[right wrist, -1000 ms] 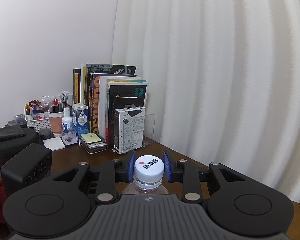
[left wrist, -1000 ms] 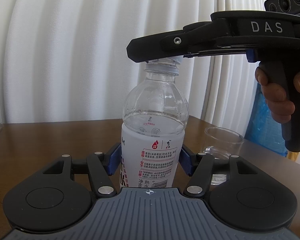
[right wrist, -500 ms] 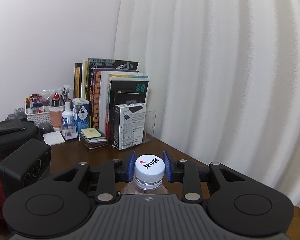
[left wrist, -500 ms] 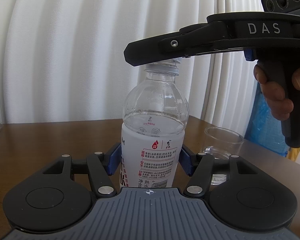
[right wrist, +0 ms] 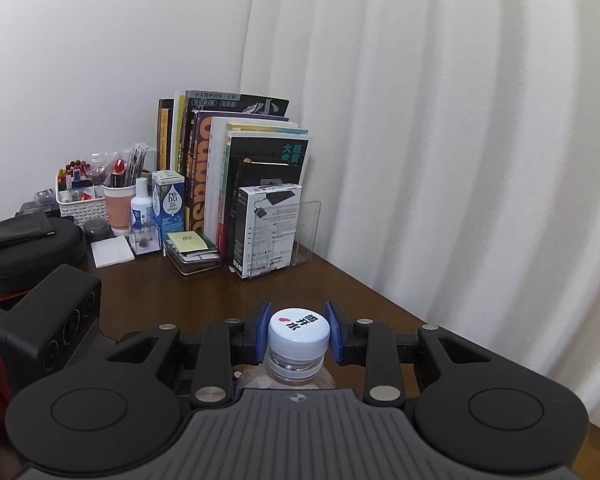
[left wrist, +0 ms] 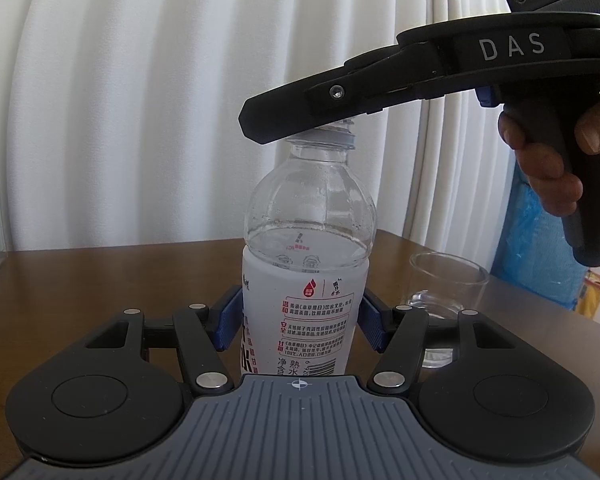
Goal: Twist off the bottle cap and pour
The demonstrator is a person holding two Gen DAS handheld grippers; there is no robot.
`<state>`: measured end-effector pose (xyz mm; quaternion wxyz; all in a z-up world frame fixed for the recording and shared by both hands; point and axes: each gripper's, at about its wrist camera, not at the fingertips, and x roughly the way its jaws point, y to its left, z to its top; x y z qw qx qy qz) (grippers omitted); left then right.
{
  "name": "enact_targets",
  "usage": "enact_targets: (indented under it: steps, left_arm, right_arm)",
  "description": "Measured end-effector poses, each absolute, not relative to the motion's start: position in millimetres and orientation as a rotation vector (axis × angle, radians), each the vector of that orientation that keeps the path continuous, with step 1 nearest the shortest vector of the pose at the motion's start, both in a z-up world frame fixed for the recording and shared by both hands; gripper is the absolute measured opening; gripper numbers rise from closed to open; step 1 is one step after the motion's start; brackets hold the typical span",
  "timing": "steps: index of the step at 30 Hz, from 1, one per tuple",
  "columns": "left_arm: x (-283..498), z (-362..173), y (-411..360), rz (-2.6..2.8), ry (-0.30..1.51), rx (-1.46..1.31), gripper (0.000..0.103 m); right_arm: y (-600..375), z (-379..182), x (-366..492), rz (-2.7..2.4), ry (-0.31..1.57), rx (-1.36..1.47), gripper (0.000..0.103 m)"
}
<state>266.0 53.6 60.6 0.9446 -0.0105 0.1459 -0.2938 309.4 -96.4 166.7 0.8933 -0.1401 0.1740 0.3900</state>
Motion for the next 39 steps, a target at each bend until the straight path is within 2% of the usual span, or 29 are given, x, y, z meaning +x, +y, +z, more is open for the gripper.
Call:
enact_targets:
  steps: [26,28,29,30,39]
  left_arm:
    - [270.2,60.6,50.2,-0.595,0.302,-0.024,0.060]
    - [270.0,60.8,50.2,-0.595,0.302,-0.024,0.060]
    - [270.3,60.7,50.1,-0.595,0.302,-0.024,0.060]
    - [270.5,60.7,49.9,-0.595,0.303,-0.024,0.060]
    - [266.7,59.9,48.9,-0.596,0.301,-0.022,0.060]
  right_arm:
    - [-98.8,161.6,308.6,0.802,0.324,-0.277,0.033]
    - [-99.7,161.4,307.7,0.794,0.319,-0.274,0.038]
    - [-100.4,161.3,307.1,0.789,0.315,-0.272,0.047]
    - [-101.1,161.3,306.6,0.785,0.311,-0.268,0.049]
    - [-112.1,157.6,289.8,0.760,0.224,-0.230,0.049]
